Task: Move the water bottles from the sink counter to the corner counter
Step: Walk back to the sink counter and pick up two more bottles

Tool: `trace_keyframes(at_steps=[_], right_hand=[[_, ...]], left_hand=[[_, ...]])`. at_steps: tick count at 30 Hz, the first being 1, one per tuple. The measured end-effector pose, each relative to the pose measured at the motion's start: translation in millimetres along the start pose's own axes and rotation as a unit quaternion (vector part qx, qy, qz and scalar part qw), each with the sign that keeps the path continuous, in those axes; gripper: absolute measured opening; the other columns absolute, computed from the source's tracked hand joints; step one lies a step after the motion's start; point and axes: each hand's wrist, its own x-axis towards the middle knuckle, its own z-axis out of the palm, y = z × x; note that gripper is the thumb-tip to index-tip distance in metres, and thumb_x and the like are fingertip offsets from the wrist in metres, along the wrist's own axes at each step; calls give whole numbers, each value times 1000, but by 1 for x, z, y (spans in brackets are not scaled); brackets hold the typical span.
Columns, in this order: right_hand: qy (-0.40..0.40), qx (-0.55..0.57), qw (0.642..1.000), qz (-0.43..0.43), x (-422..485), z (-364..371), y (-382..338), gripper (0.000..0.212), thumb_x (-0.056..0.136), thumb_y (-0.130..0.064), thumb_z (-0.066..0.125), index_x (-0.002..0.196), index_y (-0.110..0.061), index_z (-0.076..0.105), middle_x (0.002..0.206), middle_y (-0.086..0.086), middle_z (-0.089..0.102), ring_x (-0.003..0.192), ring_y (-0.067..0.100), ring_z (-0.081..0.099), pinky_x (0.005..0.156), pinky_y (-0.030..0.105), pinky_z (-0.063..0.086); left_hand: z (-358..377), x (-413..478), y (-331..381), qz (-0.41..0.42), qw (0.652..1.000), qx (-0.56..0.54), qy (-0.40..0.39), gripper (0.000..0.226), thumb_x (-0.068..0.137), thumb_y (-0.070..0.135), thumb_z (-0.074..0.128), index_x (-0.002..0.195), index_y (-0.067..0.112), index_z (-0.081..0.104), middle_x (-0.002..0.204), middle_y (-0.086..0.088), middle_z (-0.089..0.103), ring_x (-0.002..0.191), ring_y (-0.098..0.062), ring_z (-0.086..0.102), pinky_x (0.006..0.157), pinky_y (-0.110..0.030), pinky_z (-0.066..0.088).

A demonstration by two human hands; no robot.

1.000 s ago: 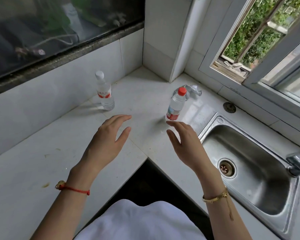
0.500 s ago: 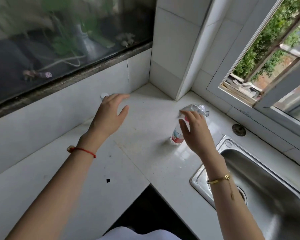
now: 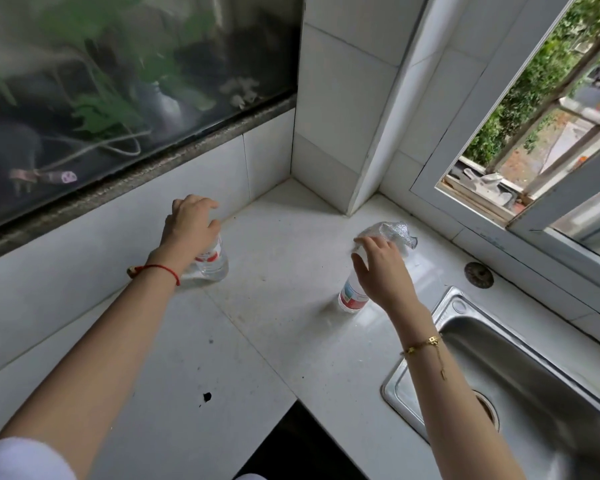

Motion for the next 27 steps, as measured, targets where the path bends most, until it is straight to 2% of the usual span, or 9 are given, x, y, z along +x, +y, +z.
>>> trace_keyframes(at_steps=[6, 10, 15, 19, 24, 27], right_hand=[[-16, -13, 1000, 21, 4, 4, 4, 36, 93, -24, 50, 127, -12, 51, 125, 11, 57, 116, 32, 46, 96, 39, 40], [-21, -14, 999, 45, 4, 6, 7, 30, 89, -20, 56, 118, -12, 55, 117, 10, 55, 113, 30, 45, 92, 38, 42], [-4, 22, 998, 58, 2, 6, 9, 20, 85, -6, 57, 104, -7, 58, 109, 11, 51, 109, 29, 41, 88, 33, 41], [13, 45, 997, 62, -1, 4, 6, 17, 84, -3, 58, 101, -5, 58, 107, 12, 51, 108, 27, 41, 87, 33, 42], [19, 58, 997, 50, -10, 0, 3, 16, 84, -2, 58, 99, -4, 60, 107, 12, 52, 109, 28, 41, 86, 31, 41], [29, 63, 997, 35, -17, -6, 0, 16, 84, -2, 59, 99, -5, 61, 108, 11, 52, 109, 27, 42, 84, 27, 39]], left_hand=[[3, 5, -8, -37, 999, -30, -9, 44, 82, -5, 50, 119, 15, 63, 120, -15, 56, 117, -35, 44, 94, -42, 43], [2, 6, -9, -47, 998, -39, -12, 45, 78, -10, 55, 114, 14, 67, 118, -15, 56, 113, -35, 49, 98, -42, 45], [-1, 0, -6, -44, 997, -61, -10, 36, 73, -10, 60, 100, 12, 72, 111, -15, 58, 108, -34, 54, 94, -44, 49], [-1, -11, 1, -28, 995, -96, 2, 30, 71, -7, 63, 89, 15, 74, 106, -15, 66, 104, -32, 58, 88, -40, 52], [3, -35, 14, -27, 993, -115, 22, 30, 73, -8, 61, 86, 15, 75, 106, -15, 66, 102, -32, 60, 85, -41, 54], [3, -52, 21, -30, 990, -137, 14, 30, 70, -6, 65, 86, 17, 74, 107, -13, 66, 101, -30, 61, 83, -36, 54]])
